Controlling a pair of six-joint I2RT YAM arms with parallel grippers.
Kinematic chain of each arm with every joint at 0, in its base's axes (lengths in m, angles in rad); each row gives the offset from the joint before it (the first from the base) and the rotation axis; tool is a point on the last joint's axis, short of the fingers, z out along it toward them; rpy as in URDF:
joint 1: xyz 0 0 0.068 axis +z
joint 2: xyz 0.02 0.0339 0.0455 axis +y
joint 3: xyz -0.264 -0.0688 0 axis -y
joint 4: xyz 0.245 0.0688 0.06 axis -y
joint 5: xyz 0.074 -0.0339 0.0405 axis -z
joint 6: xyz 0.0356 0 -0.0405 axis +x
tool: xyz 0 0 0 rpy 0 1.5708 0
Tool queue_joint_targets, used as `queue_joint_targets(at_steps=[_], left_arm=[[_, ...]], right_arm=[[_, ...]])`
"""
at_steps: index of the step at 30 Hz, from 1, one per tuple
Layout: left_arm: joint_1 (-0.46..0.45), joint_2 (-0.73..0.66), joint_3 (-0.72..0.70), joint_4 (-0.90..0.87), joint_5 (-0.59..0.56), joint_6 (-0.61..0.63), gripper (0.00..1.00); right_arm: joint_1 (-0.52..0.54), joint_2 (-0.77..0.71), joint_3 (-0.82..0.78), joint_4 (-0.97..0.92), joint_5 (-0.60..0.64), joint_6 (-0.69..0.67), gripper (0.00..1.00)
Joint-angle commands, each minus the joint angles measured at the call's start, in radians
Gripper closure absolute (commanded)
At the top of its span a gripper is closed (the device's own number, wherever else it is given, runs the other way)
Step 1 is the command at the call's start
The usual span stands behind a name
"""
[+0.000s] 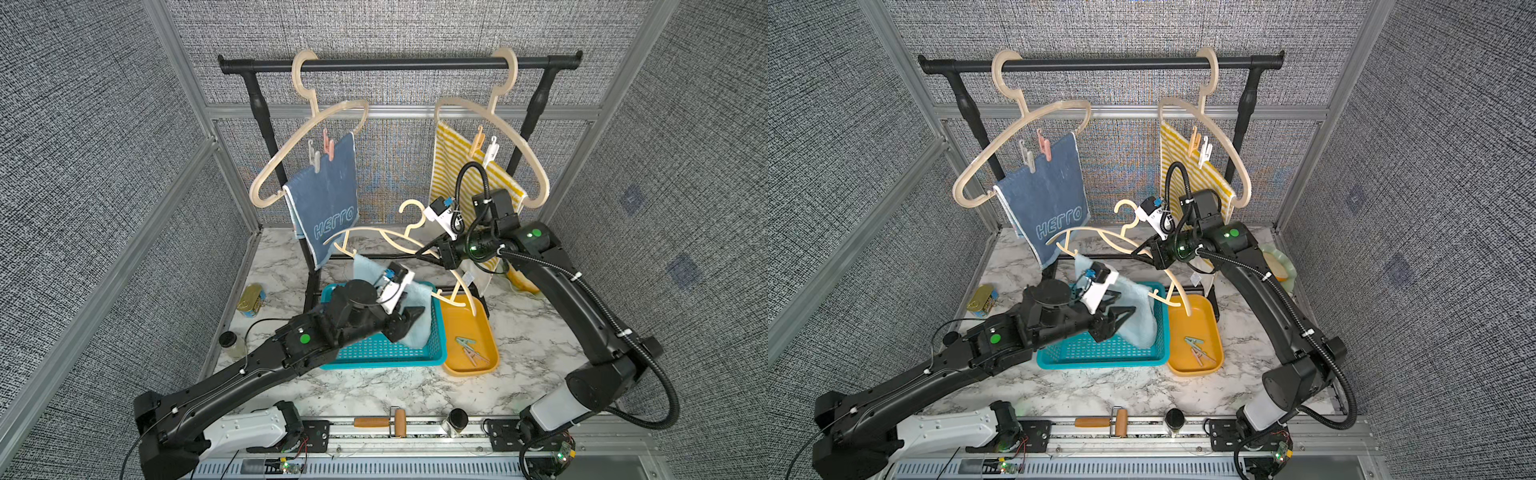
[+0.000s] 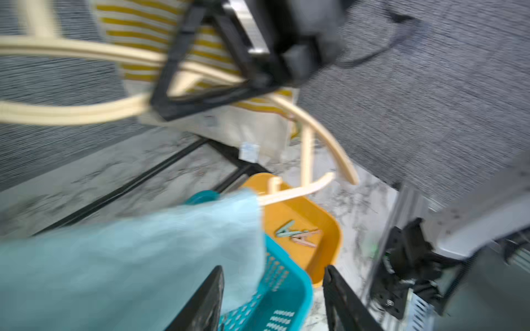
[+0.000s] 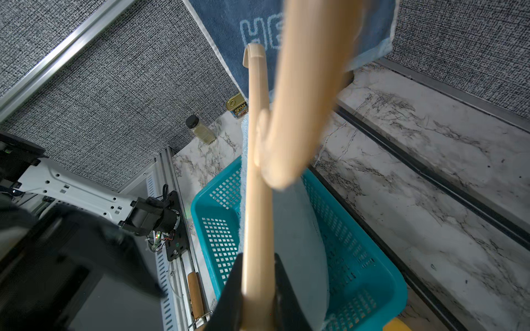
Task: Remove the clothespins securing towels to the hanger
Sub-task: Place the clothespin in the storage box.
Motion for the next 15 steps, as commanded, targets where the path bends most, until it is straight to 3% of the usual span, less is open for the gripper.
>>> queue_joint_targets(at_steps=[1,8,11,15], left_arm=[[0.136,-0.057,-0.023,-0.095,-0.034,-0.023,0.43],[0.361,-0.123,-0.092,-0.079,0.137,-0.010,0.38],[0.468,-0.169,-0.137,-0.022,0.298,-0.016,0.37],[0.552,-0.183,-0.183,0.044,0.424,-0.013,0.34]], right_arm=[[0.008,-0.018,-0.008,-0.021,-0.027,-0.027,1.00],[-0.002,-0.034,-0.029,-0.044,-0.129,-0.057,1.00],[-0.030,-0.050,-0.066,-0.053,-0.171,-0.083,1.00],[-0.050,-0.064,-0.104,-0.056,-0.227,-0.115,1.00]])
